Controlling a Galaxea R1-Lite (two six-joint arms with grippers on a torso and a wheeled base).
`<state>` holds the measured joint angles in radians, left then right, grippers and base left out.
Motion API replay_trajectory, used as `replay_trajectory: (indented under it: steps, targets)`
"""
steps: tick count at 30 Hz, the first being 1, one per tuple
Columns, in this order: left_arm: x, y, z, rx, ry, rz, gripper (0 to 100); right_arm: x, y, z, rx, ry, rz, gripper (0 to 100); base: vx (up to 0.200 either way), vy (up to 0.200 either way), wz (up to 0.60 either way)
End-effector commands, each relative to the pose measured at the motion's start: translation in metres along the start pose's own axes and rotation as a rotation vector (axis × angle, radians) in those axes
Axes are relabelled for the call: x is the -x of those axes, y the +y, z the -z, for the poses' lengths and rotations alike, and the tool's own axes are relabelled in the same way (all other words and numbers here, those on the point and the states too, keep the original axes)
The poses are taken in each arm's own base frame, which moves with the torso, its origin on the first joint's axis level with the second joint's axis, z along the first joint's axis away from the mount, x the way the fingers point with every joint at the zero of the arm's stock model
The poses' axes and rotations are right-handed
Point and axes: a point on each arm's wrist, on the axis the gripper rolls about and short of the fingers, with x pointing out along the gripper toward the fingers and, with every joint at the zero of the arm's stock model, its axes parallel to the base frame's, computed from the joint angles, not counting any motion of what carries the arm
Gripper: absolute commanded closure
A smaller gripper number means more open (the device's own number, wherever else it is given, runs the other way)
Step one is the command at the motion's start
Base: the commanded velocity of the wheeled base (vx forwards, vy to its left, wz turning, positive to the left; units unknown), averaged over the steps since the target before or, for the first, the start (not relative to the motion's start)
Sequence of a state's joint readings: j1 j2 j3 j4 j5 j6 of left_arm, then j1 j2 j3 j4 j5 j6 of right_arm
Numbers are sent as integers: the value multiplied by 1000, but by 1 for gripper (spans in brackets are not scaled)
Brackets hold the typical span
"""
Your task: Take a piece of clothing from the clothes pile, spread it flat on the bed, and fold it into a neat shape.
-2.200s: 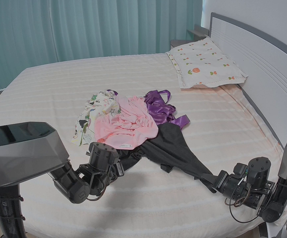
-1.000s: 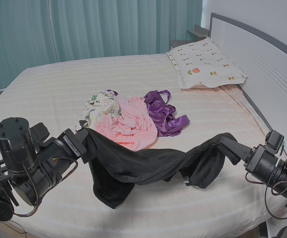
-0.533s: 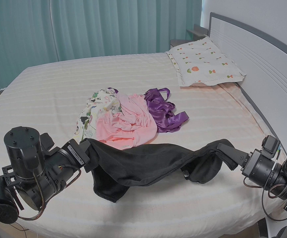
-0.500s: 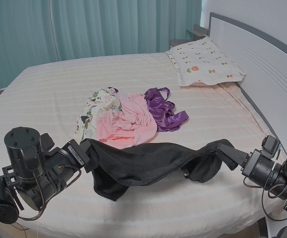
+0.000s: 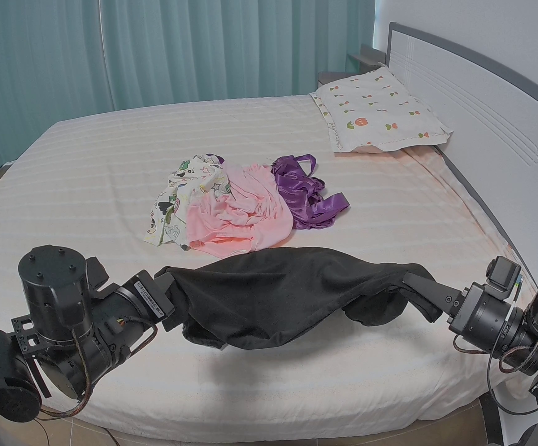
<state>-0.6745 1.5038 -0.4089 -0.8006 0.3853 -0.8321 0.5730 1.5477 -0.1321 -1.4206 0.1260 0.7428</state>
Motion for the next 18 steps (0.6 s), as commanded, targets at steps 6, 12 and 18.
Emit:
replay_trajectory:
  steps: [6, 12, 18]
  targets:
    - [2, 2, -2, 5, -9, -2, 100, 0, 0, 0, 1, -7, 4, 100, 0, 200, 0]
    - [8, 0, -7, 11, -21, 22, 100, 1, 2, -2, 4, -18, -2, 100, 0, 200, 0]
    - [11, -2, -11, 17, -31, 33, 100, 0, 2, -3, 4, -24, -2, 100, 0, 200, 0]
